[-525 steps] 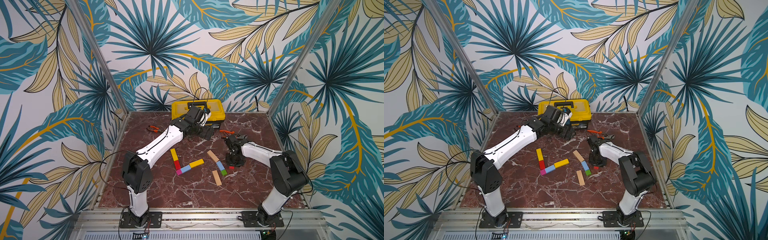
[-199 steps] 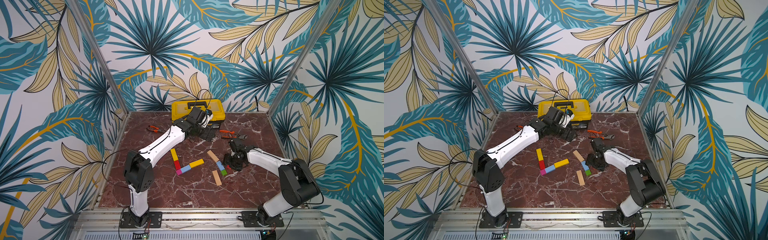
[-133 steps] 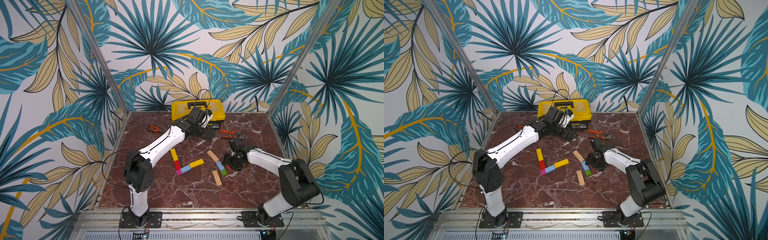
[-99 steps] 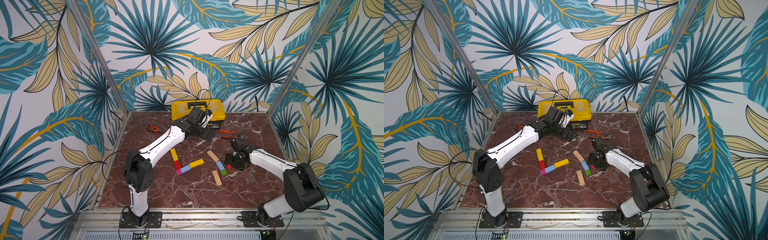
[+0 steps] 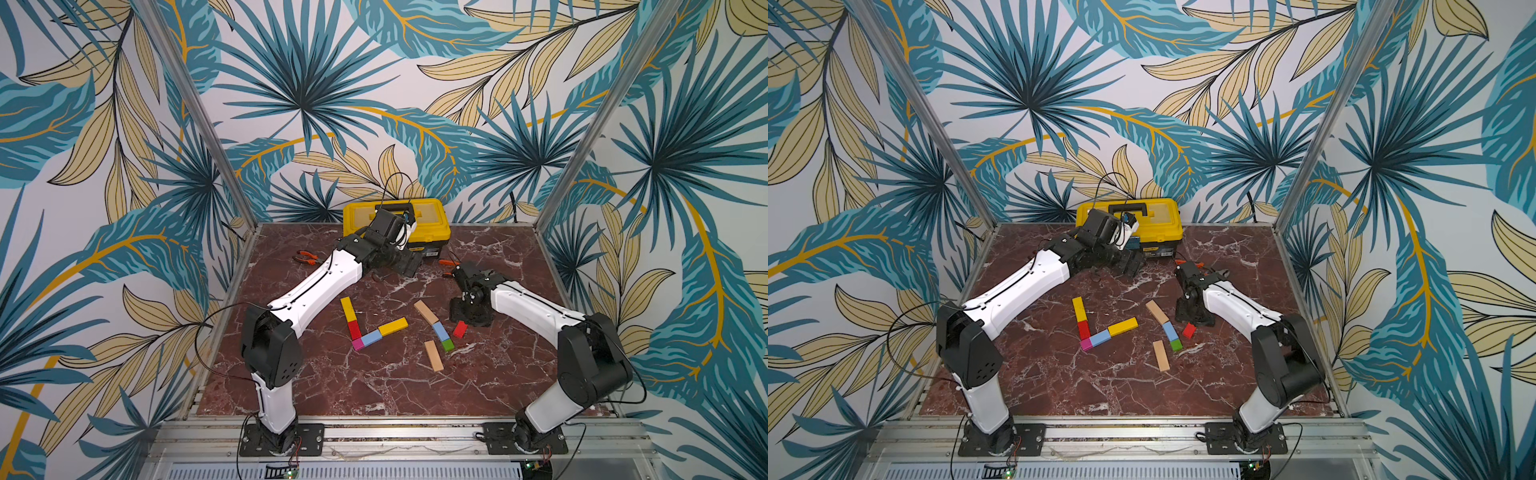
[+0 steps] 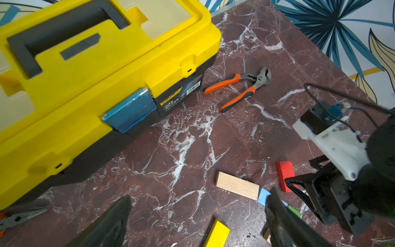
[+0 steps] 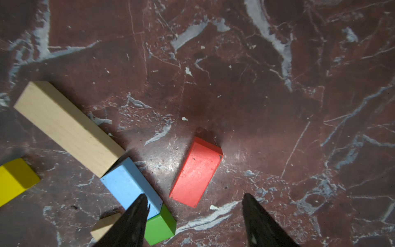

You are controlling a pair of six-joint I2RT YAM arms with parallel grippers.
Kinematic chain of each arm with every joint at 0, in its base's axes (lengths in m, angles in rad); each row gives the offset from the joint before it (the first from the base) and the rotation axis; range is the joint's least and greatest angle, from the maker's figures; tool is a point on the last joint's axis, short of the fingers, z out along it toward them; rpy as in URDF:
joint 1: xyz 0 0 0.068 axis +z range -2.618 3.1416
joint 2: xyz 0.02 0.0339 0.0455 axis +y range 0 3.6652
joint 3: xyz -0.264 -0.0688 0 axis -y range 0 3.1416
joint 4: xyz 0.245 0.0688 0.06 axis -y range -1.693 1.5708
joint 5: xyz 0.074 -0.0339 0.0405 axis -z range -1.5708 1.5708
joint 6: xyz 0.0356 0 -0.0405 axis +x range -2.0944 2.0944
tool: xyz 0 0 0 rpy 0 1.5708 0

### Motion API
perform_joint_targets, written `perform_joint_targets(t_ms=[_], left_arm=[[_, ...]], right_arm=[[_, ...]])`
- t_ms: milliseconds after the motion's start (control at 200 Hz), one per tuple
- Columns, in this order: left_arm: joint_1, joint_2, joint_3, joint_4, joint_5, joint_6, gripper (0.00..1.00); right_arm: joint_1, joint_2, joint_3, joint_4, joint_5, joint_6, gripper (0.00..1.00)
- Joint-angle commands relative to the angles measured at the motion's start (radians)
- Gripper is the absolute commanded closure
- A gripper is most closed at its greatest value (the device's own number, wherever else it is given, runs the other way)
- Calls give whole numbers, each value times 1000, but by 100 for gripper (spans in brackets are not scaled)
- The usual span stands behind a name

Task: Assemble the letter v with building blocks
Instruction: Assemble the building block at the center of the board.

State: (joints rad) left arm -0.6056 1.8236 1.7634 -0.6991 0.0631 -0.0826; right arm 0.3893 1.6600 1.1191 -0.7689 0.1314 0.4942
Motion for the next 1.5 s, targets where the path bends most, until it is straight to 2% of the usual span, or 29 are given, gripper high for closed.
perform_joint_targets(t_ms=[0, 401, 851, 1342, 1498], left_arm=[[13, -50, -19, 5, -16, 2, 1], [38, -70, -48, 6, -18, -1, 1], [50, -84, -64, 6, -20, 0, 1], [53, -91, -70, 5, -22, 1, 1], [55, -93, -69, 6, -24, 3, 1]], right_arm=[[18, 45, 32, -47, 39, -53, 29], [34, 155, 104, -70, 46, -111, 29], [58, 209, 127, -73, 31, -132, 28], [66, 220, 133, -67, 26, -127, 28], [66, 178, 122, -57, 50, -107, 28]])
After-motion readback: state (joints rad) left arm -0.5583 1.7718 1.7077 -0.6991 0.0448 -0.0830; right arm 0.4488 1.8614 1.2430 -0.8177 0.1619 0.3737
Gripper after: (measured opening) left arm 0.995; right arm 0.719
